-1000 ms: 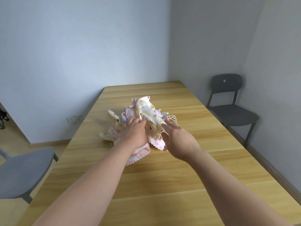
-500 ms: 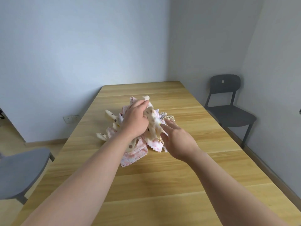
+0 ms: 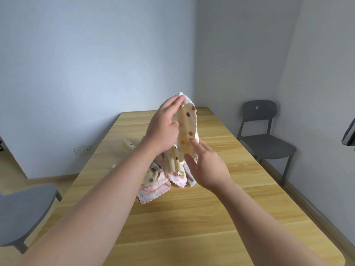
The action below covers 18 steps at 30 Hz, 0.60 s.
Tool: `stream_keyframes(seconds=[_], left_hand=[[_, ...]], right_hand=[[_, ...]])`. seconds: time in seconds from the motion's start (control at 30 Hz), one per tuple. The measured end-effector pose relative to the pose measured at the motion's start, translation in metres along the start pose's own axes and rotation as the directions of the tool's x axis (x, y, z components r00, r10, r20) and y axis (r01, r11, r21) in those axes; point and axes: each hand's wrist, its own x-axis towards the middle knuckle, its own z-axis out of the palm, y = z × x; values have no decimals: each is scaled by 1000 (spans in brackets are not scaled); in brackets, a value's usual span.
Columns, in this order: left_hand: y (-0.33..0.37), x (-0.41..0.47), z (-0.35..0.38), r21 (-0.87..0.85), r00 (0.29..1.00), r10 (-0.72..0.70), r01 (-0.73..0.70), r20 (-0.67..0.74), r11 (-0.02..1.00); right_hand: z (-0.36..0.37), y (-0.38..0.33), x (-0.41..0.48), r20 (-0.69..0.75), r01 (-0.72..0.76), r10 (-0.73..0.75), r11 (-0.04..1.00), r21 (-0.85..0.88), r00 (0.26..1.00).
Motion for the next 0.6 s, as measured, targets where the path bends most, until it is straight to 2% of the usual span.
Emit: stream_keyframes(seconds=[0.1,0.2,0.33,0.43,0.6], left_hand=[[4,-3,0,48,991,58,-52,-123,997],[3,-7,1,152,965,124,-90,-231,984],[5,-12,6,202,939,143,-81,-314,976],[10,-14,13,175,957,84,-36,-277,984],[11,-14,25,132,983,-134,151,-129,980]], right_hand=[[-10,3,-3,-176,-110,122,991,80,977],[-22,11,-5,-300,-149,200,972,185,933],[-46,30,-6,-365,-215,297,944,249,882],[-64,40,-9,-356,-252,360,915,314,862],[-87,54,-13,-377,-283,388,910,304,841]])
